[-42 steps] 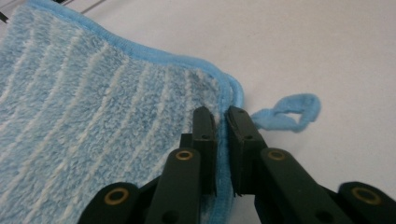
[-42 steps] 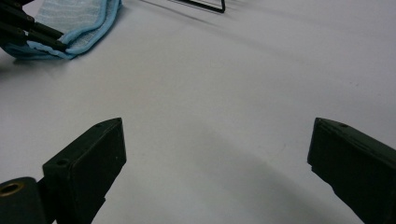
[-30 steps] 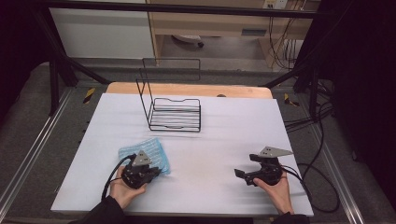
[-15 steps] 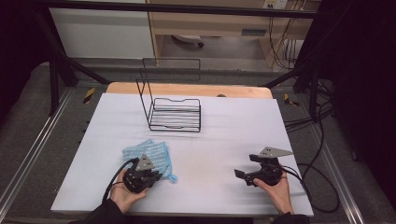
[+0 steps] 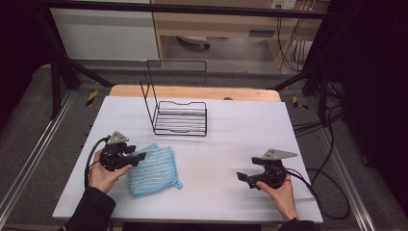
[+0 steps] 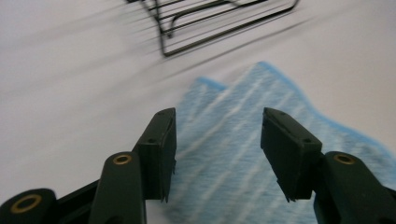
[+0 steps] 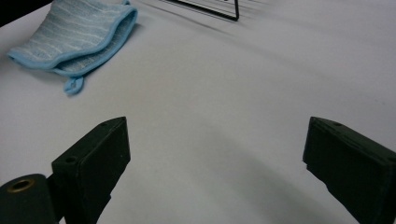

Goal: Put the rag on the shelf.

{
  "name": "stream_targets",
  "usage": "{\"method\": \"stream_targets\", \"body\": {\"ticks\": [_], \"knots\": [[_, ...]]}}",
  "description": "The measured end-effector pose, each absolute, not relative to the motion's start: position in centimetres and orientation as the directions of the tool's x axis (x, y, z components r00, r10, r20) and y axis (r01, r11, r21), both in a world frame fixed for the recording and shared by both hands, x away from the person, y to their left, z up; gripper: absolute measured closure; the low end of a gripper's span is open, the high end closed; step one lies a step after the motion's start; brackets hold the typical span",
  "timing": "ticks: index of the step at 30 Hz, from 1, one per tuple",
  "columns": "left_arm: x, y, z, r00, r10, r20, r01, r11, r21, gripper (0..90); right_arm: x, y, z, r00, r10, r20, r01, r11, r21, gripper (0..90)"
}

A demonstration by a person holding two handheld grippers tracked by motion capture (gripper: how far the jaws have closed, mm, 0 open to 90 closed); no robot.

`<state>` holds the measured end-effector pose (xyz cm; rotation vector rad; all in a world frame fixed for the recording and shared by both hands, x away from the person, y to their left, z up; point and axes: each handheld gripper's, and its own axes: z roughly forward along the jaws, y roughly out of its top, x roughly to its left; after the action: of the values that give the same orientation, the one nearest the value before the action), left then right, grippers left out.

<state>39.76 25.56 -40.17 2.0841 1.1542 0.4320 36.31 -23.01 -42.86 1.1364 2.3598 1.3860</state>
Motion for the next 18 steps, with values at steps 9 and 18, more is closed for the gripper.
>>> {"method": "stream_targets", "body": {"ticks": [9, 18], "knots": [[40.4, 26.3, -41.6, 0.557, 0.83, 0.02, 0.625, -0.435, 0.648, 80.5, 38.7, -15.2, -41.8, -0.765, 0.608, 0.212, 0.496, 0.345, 0.797, 18.8], [39.6, 28.4, -41.3, 0.547, 0.837, -0.015, 0.631, -0.401, 0.664, 88.0, 41.6, -5.9, -42.1, -0.807, 0.551, 0.211, 0.477, 0.399, 0.783, 23.3]]}}
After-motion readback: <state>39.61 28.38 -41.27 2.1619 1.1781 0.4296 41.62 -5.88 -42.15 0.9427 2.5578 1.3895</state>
